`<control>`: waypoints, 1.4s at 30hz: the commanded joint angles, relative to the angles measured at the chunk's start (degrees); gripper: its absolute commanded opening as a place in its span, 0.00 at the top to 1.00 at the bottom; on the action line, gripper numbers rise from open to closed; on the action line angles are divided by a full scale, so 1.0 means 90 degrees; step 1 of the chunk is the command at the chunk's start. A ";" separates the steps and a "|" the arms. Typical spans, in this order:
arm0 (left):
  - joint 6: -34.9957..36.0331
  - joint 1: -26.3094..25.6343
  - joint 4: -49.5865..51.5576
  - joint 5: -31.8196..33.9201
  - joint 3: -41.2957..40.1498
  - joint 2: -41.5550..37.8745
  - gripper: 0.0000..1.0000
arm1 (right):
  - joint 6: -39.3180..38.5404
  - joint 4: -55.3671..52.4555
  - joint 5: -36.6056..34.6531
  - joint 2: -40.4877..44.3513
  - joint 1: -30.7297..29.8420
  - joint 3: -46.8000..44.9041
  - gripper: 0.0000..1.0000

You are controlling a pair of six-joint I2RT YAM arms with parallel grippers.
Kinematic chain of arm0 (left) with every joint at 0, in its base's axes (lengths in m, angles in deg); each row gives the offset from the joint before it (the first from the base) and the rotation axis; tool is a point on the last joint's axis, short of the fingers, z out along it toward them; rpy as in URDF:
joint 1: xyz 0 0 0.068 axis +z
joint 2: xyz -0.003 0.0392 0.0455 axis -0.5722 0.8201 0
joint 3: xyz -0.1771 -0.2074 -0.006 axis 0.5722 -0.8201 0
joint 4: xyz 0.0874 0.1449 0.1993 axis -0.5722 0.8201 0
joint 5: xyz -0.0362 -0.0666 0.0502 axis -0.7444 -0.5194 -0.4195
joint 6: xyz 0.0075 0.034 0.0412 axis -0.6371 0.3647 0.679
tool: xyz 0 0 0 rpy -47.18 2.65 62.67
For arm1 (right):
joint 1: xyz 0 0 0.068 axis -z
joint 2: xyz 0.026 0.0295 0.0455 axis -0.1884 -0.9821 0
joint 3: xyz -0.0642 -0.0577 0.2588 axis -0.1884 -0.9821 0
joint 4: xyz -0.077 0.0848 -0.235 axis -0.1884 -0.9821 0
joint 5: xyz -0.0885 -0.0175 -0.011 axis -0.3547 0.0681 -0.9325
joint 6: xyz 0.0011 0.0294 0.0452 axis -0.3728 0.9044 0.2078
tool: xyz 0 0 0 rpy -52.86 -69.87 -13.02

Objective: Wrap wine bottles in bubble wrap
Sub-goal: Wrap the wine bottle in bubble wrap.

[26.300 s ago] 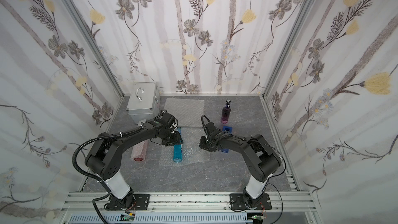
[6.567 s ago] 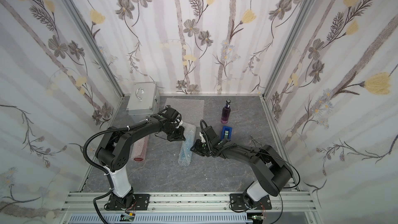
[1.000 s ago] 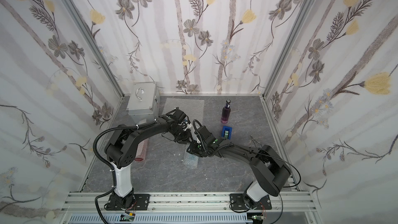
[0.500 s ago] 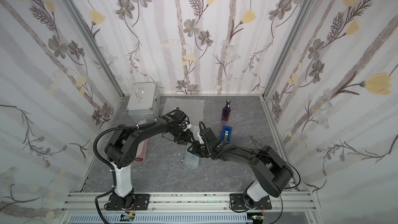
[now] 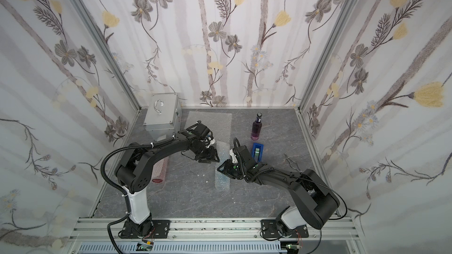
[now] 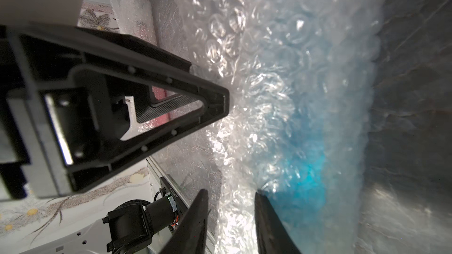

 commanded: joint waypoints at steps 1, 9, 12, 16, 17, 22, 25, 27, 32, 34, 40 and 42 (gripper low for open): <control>0.0093 -0.0025 0.0025 -0.0143 0.0071 0.0131 0.44 | -0.0160 -0.1157 -0.0786 -0.0029 0.0062 -0.0094 0.65; -0.0104 -0.0056 -0.0039 -0.0312 0.0286 0.0514 0.57 | -0.0333 -0.1399 -0.0739 0.0104 0.0092 -0.0054 0.65; -0.0240 -0.0090 -0.0092 -0.0435 0.0324 0.0610 0.59 | -0.0382 -0.1596 -0.0815 0.0324 0.0158 -0.0058 0.65; -0.0363 -0.0136 -0.0138 -0.0509 0.0361 0.0689 0.60 | -0.0455 -0.1796 -0.0866 0.0493 0.0256 -0.0093 0.65; -0.0377 -0.0144 -0.0146 -0.0510 0.0365 0.0712 0.60 | -0.0474 -0.1832 -0.0864 0.0521 0.0274 -0.0094 0.65; -0.0448 -0.0189 -0.0136 -0.0471 0.0437 0.0817 0.60 | -0.0543 -0.2056 -0.0909 0.0715 0.0349 -0.0028 0.65; -0.0511 -0.0192 -0.0140 -0.0461 0.0472 0.0891 0.62 | -0.0609 -0.2323 -0.0994 0.0845 0.0377 0.0133 0.65; -0.0550 -0.0207 -0.0142 -0.0452 0.0490 0.0946 0.63 | -0.0669 -0.2529 -0.1046 0.0940 0.0380 0.0303 0.66; -0.0676 -0.0236 -0.0156 -0.0452 0.0569 0.1076 0.65 | -0.0754 -0.2894 -0.1130 0.1123 0.0386 0.0609 0.69; -0.0724 -0.0256 -0.0156 -0.0452 0.0591 0.1141 0.66 | -0.0729 -0.2880 -0.1100 0.1088 0.0392 0.0836 0.70; -0.0759 -0.0330 -0.0097 -0.0437 0.0810 0.1260 0.66 | -0.0766 -0.2885 -0.1056 0.0764 0.0375 0.1162 0.73; -0.0774 -0.0338 -0.0088 -0.0432 0.0833 0.1280 0.66 | -0.0760 -0.2831 -0.1062 0.0745 0.0369 0.1195 0.75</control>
